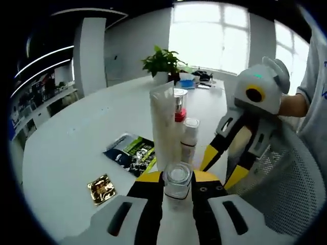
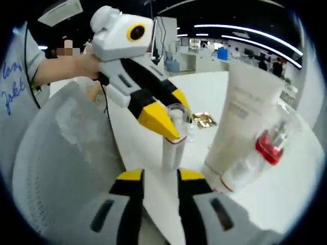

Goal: Arrange the skincare products in the storage area until every visible bottle or jar stands upright without overlapping.

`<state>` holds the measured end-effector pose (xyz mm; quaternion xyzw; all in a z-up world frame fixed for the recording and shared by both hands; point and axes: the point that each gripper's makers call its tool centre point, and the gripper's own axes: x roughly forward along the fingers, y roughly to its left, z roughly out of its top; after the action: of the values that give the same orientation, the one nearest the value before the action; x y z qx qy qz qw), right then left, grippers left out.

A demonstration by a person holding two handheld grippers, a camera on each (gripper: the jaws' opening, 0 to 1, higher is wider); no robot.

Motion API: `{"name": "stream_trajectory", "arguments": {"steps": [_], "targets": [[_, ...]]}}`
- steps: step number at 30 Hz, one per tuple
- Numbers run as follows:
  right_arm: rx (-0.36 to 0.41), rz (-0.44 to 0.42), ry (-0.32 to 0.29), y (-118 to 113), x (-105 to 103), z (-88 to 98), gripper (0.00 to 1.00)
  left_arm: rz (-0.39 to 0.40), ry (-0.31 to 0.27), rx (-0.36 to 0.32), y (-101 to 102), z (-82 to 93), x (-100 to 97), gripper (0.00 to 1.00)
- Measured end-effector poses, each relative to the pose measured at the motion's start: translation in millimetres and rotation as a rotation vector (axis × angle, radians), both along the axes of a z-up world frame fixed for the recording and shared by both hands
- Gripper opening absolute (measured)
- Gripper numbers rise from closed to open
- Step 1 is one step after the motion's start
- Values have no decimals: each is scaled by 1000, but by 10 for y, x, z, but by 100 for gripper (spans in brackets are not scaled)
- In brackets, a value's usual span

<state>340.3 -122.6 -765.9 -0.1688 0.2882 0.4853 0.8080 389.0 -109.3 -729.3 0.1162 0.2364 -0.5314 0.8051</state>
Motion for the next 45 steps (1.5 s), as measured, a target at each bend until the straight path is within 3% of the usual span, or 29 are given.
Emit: {"name": "stream_trajectory", "arguments": {"steps": [7,15,26,34,45], "targets": [[-13,-6,14,-86,-39,-19,25,-34,-33,23,-8,-23,-33,17],[-5,-2,4,-29,47,6,25,-47,-36,52,21,-68,-84,27],[-15,21,-15,127,169,-50,21,5,18,120,293,-234,-134,21],[-39,37,-15,171,217,-96,18,-23,56,146,285,-327,-220,16],[-30,60,-16,271,218,-66,16,-49,45,151,261,-337,-201,16]]}}
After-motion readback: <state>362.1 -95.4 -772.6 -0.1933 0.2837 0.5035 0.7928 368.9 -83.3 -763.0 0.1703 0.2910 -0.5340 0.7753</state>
